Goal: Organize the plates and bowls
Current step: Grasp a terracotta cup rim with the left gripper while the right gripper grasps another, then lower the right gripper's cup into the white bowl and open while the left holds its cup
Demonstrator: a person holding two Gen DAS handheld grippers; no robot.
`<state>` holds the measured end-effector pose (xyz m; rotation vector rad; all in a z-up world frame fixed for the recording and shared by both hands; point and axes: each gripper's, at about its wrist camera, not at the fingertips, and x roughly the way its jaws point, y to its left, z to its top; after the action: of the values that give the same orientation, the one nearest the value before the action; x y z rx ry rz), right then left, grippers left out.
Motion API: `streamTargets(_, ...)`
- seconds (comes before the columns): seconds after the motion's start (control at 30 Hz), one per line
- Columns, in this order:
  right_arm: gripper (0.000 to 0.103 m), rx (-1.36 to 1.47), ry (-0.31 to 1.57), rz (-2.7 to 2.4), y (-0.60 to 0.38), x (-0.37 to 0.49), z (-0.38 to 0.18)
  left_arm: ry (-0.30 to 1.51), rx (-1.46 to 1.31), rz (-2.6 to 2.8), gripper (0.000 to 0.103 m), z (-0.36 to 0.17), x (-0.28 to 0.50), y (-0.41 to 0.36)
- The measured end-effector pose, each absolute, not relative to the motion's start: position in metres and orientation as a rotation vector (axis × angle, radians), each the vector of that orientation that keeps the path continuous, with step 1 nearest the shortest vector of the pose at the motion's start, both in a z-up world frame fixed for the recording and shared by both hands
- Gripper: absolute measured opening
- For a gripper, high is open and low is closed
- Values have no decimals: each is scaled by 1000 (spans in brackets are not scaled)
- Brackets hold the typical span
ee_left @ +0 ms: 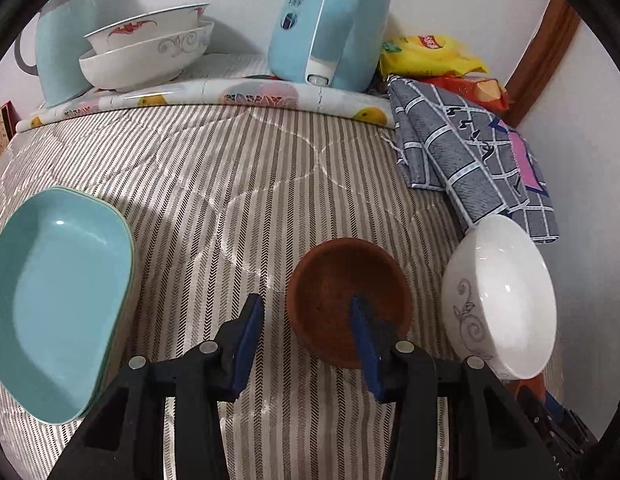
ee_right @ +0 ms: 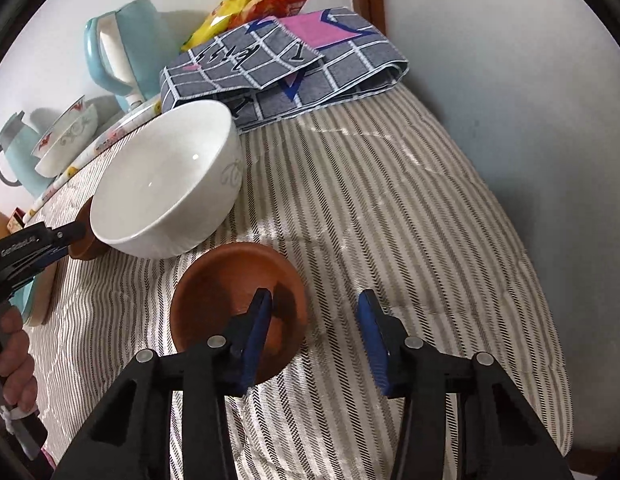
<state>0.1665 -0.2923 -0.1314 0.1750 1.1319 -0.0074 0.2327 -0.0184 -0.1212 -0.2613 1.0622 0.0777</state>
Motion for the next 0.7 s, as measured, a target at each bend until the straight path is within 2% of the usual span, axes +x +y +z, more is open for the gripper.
streamTargets(0.2, 40, 192, 1118, -12, -294, 169, -134, 1087, -294, 65, 31, -133, 239, -17)
streamTargets(0.27, 38, 185, 1110, -8, -293, 169, -134, 1096, -298, 61, 24, -137, 241, -18)
streamTargets(0.4, 15, 223, 1116, 36, -292, 172, -134, 1076, -281, 65, 18, -135, 241, -19)
streamTargets(0.53, 11, 234, 1113, 45, -290, 173, -133, 1048, -287, 48, 10, -129, 239, -19)
streamTargets(0.7, 10, 225, 1089, 39, -289, 172, -128, 1028, -260, 25, 8, -120, 235, -24)
